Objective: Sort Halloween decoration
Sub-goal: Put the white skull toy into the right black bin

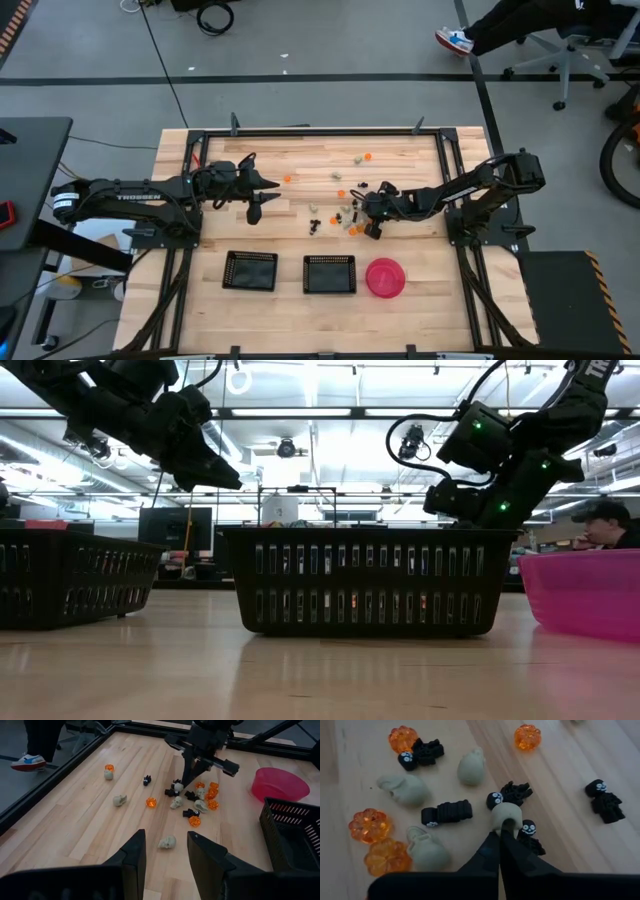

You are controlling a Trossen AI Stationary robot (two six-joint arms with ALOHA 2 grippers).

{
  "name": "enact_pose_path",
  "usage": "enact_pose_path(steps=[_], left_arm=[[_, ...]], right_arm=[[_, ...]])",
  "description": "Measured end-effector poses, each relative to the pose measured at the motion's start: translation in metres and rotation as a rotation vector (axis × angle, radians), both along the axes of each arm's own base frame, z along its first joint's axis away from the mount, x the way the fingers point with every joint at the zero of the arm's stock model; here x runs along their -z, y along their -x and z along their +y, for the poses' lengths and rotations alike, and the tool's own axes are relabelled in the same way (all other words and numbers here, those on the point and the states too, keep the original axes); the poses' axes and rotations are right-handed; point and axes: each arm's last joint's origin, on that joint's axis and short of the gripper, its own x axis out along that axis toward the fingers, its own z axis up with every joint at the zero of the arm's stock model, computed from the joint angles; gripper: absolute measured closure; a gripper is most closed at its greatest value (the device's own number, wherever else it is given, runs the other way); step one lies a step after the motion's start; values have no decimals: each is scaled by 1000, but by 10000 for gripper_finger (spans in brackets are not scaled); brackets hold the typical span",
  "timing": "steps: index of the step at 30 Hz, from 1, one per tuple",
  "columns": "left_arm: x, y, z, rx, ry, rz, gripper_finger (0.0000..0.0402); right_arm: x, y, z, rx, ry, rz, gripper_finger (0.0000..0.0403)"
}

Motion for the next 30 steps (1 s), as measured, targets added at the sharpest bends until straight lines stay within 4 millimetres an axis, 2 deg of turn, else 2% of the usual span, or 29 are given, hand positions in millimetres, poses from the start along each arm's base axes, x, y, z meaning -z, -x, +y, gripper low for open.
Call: enact_pose_path(steps=[4, 8, 18, 30], left_arm=[[0, 0, 0, 0, 0, 0, 285], [0, 0, 0, 0, 0, 0, 285], [0, 0, 0, 0, 0, 0, 285], [0, 0, 0, 0, 0, 2, 285]], right_arm=[[0, 0, 0, 3, 4, -1, 383], [-1, -1, 0, -8, 2, -8, 397], [-2, -2, 1, -39, -18, -15, 400], [-15, -14, 2, -75, -38, 9, 400]])
